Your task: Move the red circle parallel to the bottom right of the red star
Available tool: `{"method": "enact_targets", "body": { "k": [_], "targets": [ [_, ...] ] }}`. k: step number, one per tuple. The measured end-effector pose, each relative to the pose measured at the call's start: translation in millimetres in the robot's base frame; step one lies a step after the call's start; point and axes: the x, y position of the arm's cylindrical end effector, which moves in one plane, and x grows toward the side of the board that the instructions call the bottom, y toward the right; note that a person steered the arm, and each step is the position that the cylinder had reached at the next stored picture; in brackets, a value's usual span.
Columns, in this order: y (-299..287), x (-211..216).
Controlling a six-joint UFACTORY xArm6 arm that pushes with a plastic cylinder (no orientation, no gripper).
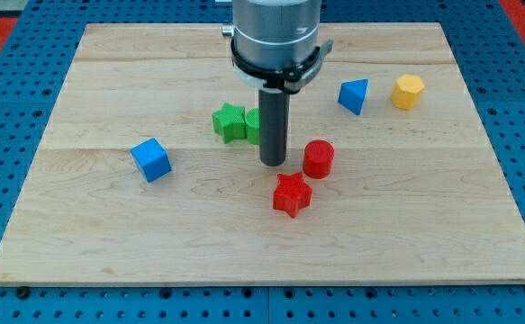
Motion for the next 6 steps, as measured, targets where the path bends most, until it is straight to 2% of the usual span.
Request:
{"method": "enact_targets", "body": {
  "k": [1, 4, 6],
  "targets": [
    [21.2, -6.1],
    [35.7, -11.5],
    [92.5, -17.7]
  ]
}}
